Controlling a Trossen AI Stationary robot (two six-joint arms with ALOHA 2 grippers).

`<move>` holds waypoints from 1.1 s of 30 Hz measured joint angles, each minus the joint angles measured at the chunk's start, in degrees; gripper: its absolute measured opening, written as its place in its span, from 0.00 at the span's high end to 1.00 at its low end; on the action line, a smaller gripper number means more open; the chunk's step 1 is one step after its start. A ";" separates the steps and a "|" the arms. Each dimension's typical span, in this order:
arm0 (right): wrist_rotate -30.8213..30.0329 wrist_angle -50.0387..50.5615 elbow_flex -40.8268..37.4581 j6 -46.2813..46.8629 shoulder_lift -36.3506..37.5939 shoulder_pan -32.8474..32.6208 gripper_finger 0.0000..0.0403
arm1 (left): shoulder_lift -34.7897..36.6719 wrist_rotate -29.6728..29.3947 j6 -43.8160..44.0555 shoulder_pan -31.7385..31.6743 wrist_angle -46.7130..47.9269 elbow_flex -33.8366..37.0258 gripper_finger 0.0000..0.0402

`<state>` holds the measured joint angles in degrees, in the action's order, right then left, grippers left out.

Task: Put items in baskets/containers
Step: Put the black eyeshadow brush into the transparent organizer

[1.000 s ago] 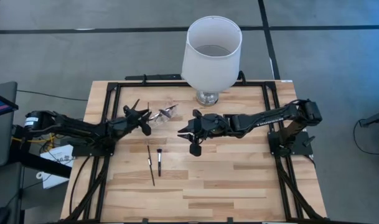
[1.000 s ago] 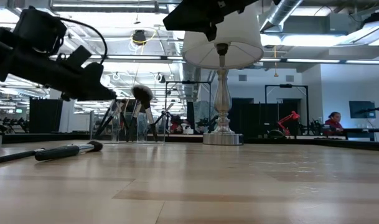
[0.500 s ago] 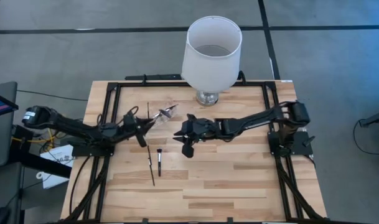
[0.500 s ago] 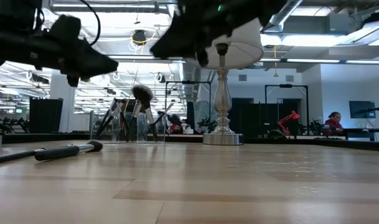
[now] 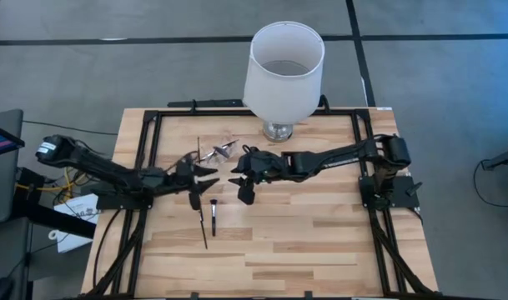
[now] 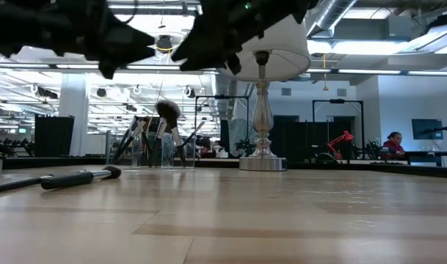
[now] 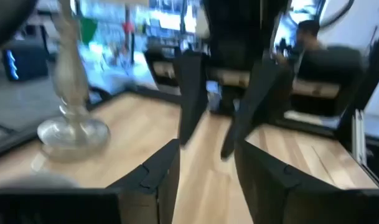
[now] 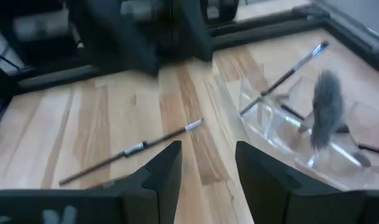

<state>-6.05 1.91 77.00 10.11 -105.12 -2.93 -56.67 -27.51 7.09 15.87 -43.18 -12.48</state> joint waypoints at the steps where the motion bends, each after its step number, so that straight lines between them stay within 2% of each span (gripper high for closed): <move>1: 0.02 1.41 -0.01 -0.02 0.50 -0.14 0.63 | -1.33 0.15 1.59 0.21 1.59 -0.91 0.62; 4: 0.05 6.46 -0.10 -0.03 2.21 -0.57 0.63 | -6.74 -0.31 4.15 1.59 5.65 -3.94 0.61; 8: 0.02 16.62 -0.12 0.41 5.54 -1.39 0.64 | -13.01 -5.92 4.18 5.02 13.12 -10.53 0.63; 11: 0.01 24.15 -0.10 3.46 7.82 -2.63 0.65 | -15.90 -9.35 5.35 6.48 23.95 -17.62 0.64; 14: -0.28 29.50 -0.10 5.89 9.41 -4.23 0.67 | -17.40 -9.58 12.75 6.70 38.03 -24.95 0.64; 18: -0.72 34.50 -0.12 6.42 9.99 -6.11 0.69 | -18.86 -6.55 27.93 7.03 56.93 -30.23 0.64; 23: -3.76 37.46 -0.14 6.45 9.97 -7.25 0.70 | -20.36 2.14 49.22 9.52 67.70 -30.48 0.64; 29: -4.69 36.73 -0.14 6.45 9.95 -6.75 0.71 | -24.64 4.97 59.51 15.40 71.51 -30.46 0.64; 33: -4.67 36.59 -0.14 6.45 9.95 -6.05 0.71 | -25.95 6.09 60.97 16.40 74.25 -30.46 0.64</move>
<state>-10.72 38.50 76.86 16.56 -95.18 -8.98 -82.63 -21.41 68.06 32.27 31.07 -42.94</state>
